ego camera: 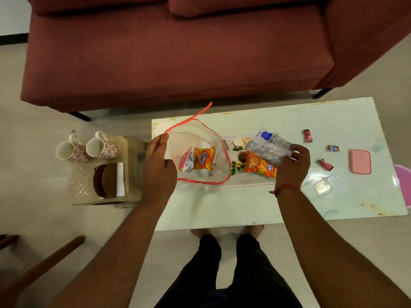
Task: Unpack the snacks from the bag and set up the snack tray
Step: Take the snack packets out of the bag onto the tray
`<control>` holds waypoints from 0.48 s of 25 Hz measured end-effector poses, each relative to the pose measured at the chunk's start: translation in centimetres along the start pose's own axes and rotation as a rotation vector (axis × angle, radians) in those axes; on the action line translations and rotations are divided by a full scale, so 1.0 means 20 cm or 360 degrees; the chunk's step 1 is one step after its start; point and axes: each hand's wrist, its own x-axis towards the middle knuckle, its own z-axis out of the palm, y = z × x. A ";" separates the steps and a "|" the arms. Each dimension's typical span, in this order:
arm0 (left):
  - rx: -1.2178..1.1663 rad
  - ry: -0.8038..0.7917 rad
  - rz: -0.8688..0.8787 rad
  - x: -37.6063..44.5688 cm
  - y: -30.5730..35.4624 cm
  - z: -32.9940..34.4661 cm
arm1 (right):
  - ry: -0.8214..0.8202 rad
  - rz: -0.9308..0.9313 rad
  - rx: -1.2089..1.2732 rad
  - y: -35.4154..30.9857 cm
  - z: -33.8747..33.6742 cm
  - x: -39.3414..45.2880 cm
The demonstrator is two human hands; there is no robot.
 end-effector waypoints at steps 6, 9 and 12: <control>-0.0068 -0.0066 0.0083 -0.01 -0.11 -0.01 | -0.0465 0.0184 -0.0623 0.34 0.30 0.04; -0.0078 -0.0115 0.0084 -0.02 -0.09 -0.02 | -0.0422 0.0119 -0.0854 0.30 0.29 0.04; -0.0111 -0.0197 0.0079 -0.06 -0.02 -0.02 | -0.0277 -0.0509 -0.0595 0.09 0.20 -0.10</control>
